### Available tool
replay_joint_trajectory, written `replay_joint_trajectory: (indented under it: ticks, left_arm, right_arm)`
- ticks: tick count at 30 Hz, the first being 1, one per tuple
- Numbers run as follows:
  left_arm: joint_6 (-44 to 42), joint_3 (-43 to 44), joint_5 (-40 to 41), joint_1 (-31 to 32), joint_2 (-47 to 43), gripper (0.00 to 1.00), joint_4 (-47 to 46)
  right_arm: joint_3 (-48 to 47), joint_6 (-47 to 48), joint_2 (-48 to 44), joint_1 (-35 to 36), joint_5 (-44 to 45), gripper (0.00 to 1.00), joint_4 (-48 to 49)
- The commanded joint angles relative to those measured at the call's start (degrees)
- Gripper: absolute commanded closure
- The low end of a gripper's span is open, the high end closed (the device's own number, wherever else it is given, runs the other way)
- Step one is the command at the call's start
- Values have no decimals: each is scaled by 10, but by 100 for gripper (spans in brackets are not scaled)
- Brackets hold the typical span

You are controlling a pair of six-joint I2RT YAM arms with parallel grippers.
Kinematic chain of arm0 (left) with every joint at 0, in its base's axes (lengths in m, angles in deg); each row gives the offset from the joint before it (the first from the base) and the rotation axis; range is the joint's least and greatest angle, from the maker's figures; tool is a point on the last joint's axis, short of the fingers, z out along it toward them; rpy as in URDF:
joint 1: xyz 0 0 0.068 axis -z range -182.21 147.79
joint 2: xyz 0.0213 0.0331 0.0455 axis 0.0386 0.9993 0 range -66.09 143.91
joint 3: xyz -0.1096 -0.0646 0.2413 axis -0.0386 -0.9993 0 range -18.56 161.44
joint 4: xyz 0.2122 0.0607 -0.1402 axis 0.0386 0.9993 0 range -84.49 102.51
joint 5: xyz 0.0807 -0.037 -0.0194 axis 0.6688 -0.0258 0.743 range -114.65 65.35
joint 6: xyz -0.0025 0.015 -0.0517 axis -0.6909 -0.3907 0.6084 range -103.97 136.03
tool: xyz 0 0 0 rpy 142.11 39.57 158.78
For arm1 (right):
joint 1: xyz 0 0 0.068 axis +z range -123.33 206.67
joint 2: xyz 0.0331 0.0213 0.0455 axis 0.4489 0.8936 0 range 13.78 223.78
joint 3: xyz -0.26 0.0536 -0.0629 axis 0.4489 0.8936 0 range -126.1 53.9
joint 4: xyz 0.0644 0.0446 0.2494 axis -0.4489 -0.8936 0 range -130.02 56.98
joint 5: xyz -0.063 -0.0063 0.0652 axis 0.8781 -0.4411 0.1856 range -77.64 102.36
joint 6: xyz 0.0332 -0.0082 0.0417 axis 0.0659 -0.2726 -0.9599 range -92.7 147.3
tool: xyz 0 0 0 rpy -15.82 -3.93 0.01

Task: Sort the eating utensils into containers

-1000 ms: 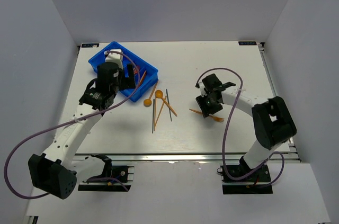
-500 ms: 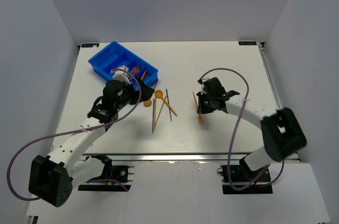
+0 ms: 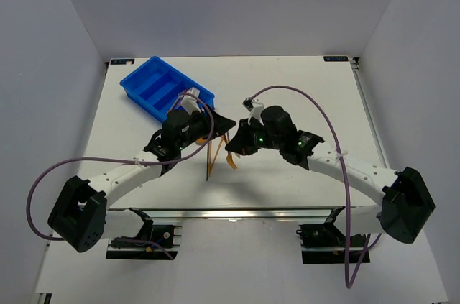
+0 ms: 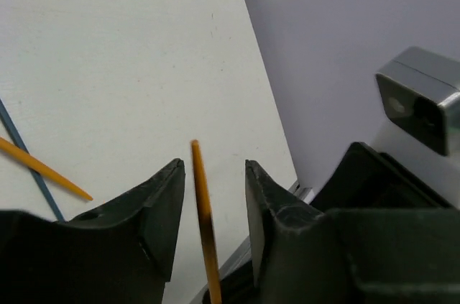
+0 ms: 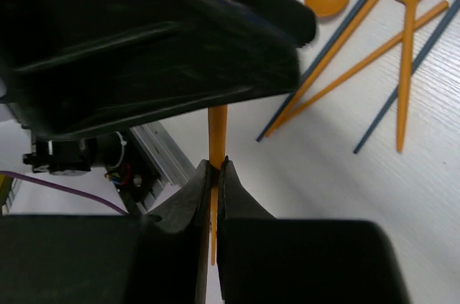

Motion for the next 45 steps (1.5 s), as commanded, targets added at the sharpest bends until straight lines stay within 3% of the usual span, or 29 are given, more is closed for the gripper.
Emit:
replay_joint_trajectory:
  ticks: [1, 2, 3, 4, 6, 7, 11, 12, 13, 17, 20, 24, 30, 39, 42, 43, 45]
  left_arm:
    - [-3, 22, -2, 1, 12, 54, 5]
    - [-5, 24, -6, 1, 17, 66, 7]
    - [-10, 27, -7, 1, 20, 90, 17]
    - [-16, 34, -9, 1, 23, 100, 26]
    - [-69, 76, -6, -1, 32, 100, 90]
    - [-106, 101, 11, -10, 32, 100, 133]
    - [-342, 288, 122, -91, 100, 100, 356]
    - [-379, 324, 122, -111, 124, 100, 380]
    - [-417, 358, 185, -130, 148, 100, 398]
    - [-588, 487, 315, -151, 273, 100, 406]
    - [-639, 555, 410, -159, 355, 100, 369]
    - [-713, 566, 453, -159, 413, 100, 255]
    - [-742, 496, 418, -159, 422, 100, 131]
    - [-755, 441, 411, -160, 432, 100, 85]
    - [-754, 423, 410, -161, 433, 88, 78]
    - [-755, 420, 415, -161, 432, 72, 78]
    - [-753, 415, 421, -161, 427, 55, 73]
  right_arm:
    - [-34, -11, -14, 9, 14, 100, 16]
    - [-43, -8, -10, 11, 15, 100, 16]
    - [-47, -8, -8, 11, 17, 100, 16]
    - [-49, -7, -6, 11, 21, 98, 0]
    - [-46, -11, -11, 9, 51, 59, -9]
    - [-40, -12, -20, 9, 70, 11, -17]
    - [17, -8, -94, -34, 131, 11, -50]
    - [25, -4, -104, -44, 133, 11, -55]
    - [33, -1, -125, -54, 133, 11, -61]
    - [56, 20, -163, -92, 116, 11, -92]
    - [69, 39, -190, -100, 114, 11, -109]
    - [80, 63, -220, -100, 111, 11, -146]
    - [91, 89, -258, -101, 82, 11, -145]
    - [82, 98, -248, -102, 60, 11, -127]
    - [77, 98, -238, -101, 64, 11, -125]
    - [74, 98, -235, -101, 65, 11, -127]
    - [69, 99, -230, -101, 65, 11, -129]
